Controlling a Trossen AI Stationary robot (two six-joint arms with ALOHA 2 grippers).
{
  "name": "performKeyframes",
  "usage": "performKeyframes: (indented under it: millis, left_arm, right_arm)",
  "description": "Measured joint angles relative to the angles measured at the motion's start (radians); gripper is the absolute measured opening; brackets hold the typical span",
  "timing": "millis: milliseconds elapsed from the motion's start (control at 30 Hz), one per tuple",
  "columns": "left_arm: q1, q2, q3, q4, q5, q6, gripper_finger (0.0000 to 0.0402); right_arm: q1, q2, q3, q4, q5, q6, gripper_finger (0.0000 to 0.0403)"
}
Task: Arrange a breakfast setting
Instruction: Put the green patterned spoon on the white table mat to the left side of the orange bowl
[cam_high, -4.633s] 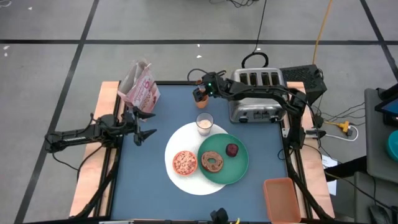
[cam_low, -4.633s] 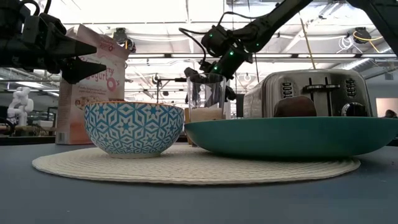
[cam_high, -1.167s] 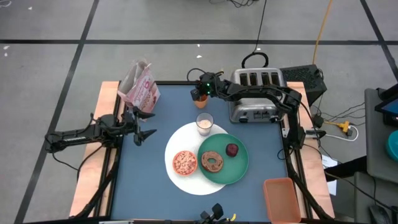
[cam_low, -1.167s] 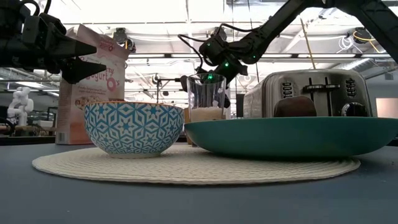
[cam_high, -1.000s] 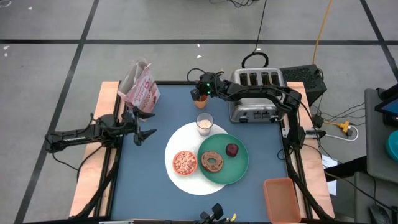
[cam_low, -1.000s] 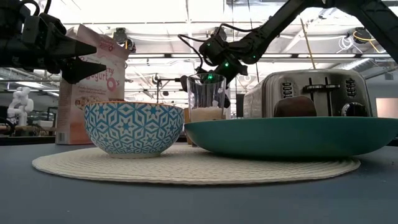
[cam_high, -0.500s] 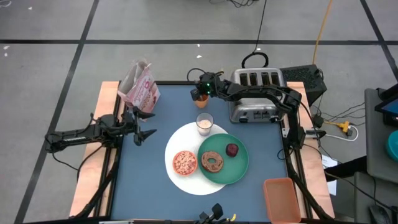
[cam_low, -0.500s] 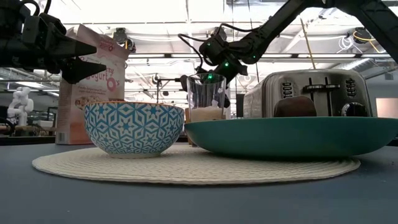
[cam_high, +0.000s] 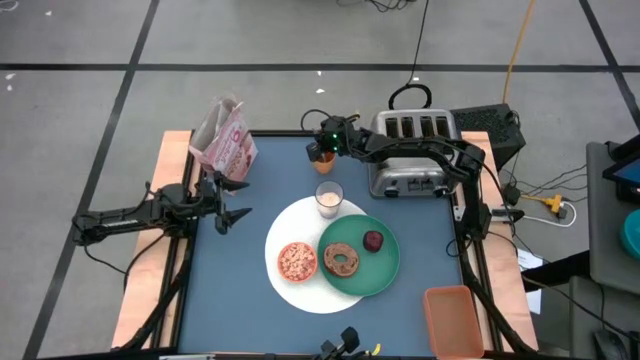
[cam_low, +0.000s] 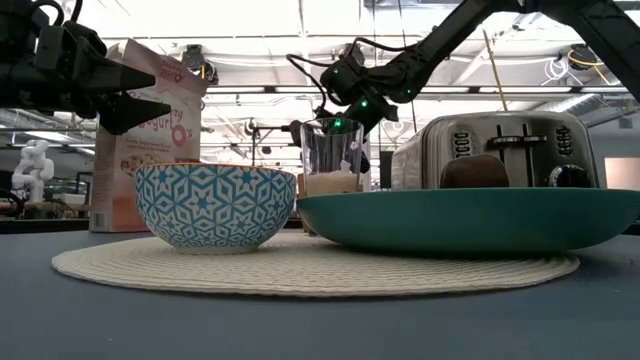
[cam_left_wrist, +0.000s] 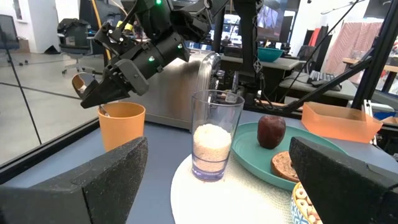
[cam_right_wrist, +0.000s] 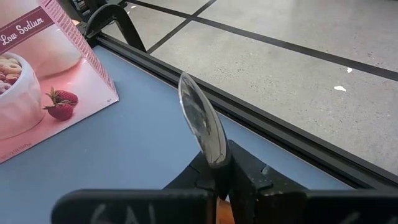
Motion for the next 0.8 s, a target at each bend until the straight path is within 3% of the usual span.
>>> performKeyframes:
  millis: [800]
  left_arm:
    - [0.0,0.0,0.0,-0.001,0.0,0.0,0.0392]
  right_arm:
    - [0.0,-0.078,-0.001,0.005,-0.002,-0.008,0.0012]
